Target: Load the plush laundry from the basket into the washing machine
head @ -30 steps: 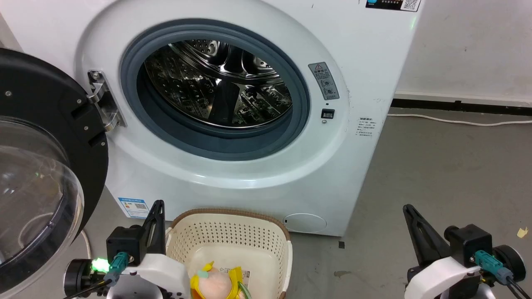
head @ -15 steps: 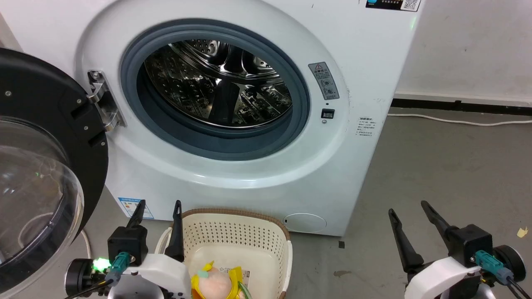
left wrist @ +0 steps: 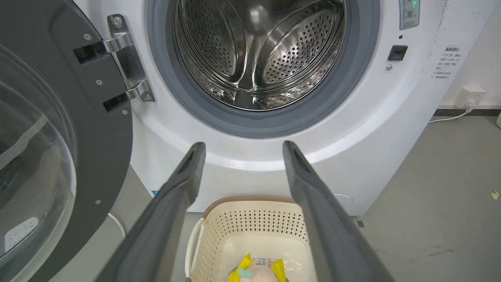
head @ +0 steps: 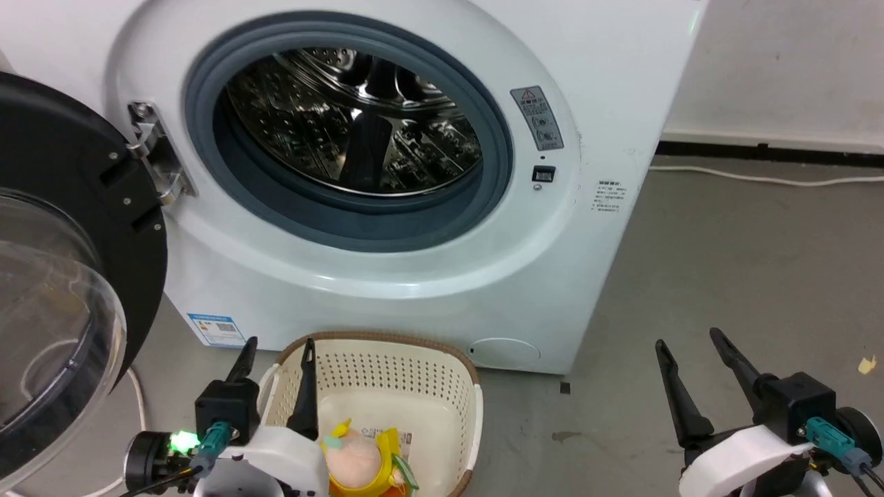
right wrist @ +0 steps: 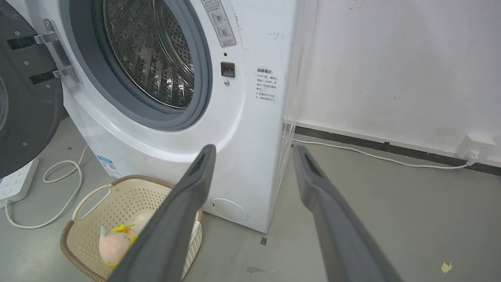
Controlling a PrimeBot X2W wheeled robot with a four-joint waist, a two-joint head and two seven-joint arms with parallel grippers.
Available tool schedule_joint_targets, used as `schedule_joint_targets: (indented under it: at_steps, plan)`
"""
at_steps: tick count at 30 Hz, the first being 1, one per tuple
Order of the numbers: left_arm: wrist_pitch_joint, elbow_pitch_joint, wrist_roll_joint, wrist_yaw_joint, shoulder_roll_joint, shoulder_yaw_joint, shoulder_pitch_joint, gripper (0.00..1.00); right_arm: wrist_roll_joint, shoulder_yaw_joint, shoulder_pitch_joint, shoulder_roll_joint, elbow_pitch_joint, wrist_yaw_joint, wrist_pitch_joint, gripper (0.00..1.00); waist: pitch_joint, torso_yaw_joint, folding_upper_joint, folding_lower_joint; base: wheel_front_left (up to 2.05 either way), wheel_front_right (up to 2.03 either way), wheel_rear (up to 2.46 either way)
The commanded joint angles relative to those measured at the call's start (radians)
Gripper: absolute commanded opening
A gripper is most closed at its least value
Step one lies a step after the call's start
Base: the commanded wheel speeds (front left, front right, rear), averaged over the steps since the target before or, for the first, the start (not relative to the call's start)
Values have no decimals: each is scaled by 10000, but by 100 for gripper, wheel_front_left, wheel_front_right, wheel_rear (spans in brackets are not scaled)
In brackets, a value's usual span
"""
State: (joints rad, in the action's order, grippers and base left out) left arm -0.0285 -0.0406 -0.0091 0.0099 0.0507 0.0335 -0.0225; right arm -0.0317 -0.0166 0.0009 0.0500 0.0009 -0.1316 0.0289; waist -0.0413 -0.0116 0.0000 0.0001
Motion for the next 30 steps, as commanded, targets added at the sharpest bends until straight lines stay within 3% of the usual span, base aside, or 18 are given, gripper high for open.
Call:
schedule_joint_targets:
  at_steps: [1, 30]
  plan:
    - [-85, -150, -73, -10, 36, 91, -199, 100, -134, -26, -109, 0, -48, 1, 109, 100, -152, -74, 0, -1, 0, 0, 0]
    - [621, -3280, -521, -440, 1364, 568, -1798, 100, -1730, 375, -888, 1, -182, 4, 753, 100, -2700, -1630, 0, -1, 0, 0, 0]
